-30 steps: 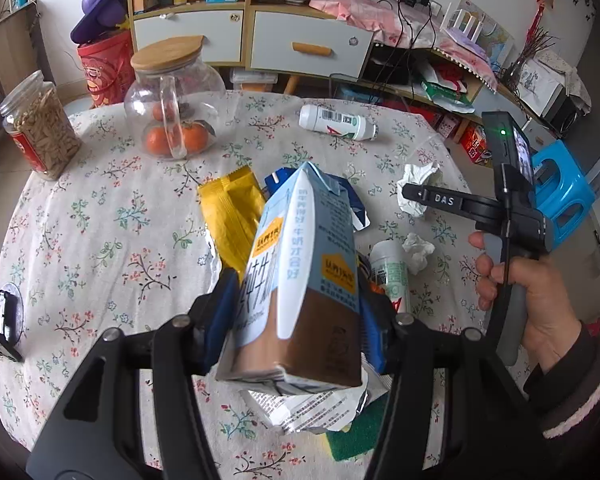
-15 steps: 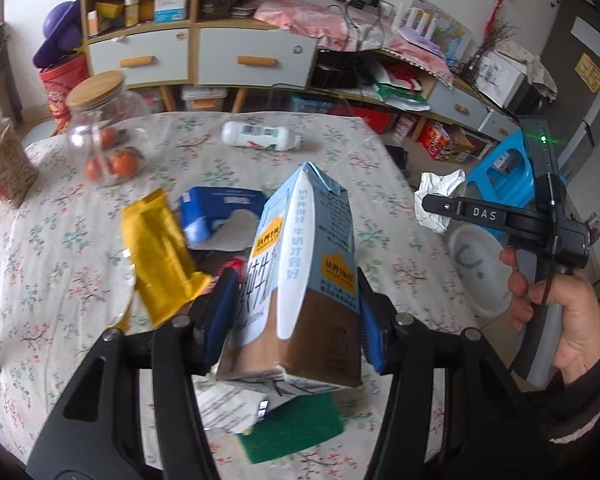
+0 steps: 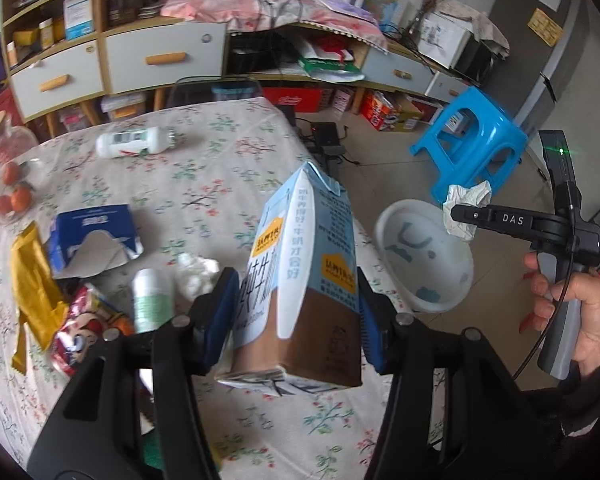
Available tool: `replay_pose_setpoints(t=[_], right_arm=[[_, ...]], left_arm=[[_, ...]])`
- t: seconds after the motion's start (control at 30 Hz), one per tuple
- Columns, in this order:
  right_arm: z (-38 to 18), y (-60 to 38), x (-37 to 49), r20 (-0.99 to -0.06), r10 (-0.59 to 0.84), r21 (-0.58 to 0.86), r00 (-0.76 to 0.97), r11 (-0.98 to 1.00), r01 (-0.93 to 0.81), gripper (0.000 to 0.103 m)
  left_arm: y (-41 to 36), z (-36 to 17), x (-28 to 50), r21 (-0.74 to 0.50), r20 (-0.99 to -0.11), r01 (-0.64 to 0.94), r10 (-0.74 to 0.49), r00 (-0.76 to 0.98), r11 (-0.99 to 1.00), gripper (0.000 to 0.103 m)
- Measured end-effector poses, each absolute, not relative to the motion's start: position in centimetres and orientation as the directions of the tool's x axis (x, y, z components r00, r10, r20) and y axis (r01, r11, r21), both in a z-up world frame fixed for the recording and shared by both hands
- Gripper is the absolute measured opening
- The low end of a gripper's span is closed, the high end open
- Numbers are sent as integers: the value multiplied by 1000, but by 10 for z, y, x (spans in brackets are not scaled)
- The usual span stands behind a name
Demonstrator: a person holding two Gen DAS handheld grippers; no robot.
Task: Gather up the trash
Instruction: 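Carry tissue and carton to the white bucket and release both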
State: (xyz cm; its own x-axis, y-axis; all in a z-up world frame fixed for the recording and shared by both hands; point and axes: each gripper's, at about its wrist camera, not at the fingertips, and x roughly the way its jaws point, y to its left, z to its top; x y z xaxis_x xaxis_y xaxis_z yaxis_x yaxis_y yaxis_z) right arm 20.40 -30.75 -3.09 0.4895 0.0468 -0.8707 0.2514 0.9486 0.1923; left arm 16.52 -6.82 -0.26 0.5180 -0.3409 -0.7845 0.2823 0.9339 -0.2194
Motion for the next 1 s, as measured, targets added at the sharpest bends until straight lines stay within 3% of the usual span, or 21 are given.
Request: replay_pose_setpoints(t=[0.2, 0.33, 0.7, 0.8, 0.87, 0.93, 1.0], right_arm=[[-36, -345, 188, -874, 22, 182, 486, 941, 286, 43], [-36, -365, 177, -858, 46, 220, 512, 933, 284, 71], [-22, -409, 139, -847, -38, 168, 531, 927, 335, 74], [-24, -419, 128, -851, -60, 148, 521, 925, 349, 74], [-25, -428, 121, -853, -71, 143, 517, 921, 363, 74], [-26, -436, 116, -855, -75, 146, 513, 915, 377, 74], [-27, -443, 113, -857, -76, 148, 509, 911, 386, 74]], left_arm=[[-108, -12, 167, -218, -786, 347, -375, 492, 912, 57], [-131, -20, 169, -204, -774, 395, -395, 495, 896, 57], [-202, -44, 178, -163, -752, 530, -453, 479, 832, 57], [-219, -51, 181, -147, -753, 565, -462, 468, 812, 47], [-227, -57, 182, -117, -758, 578, -448, 473, 808, 47], [-230, -62, 181, -105, -760, 583, -443, 475, 806, 50], [-231, -67, 184, -104, -775, 563, -422, 471, 820, 72]])
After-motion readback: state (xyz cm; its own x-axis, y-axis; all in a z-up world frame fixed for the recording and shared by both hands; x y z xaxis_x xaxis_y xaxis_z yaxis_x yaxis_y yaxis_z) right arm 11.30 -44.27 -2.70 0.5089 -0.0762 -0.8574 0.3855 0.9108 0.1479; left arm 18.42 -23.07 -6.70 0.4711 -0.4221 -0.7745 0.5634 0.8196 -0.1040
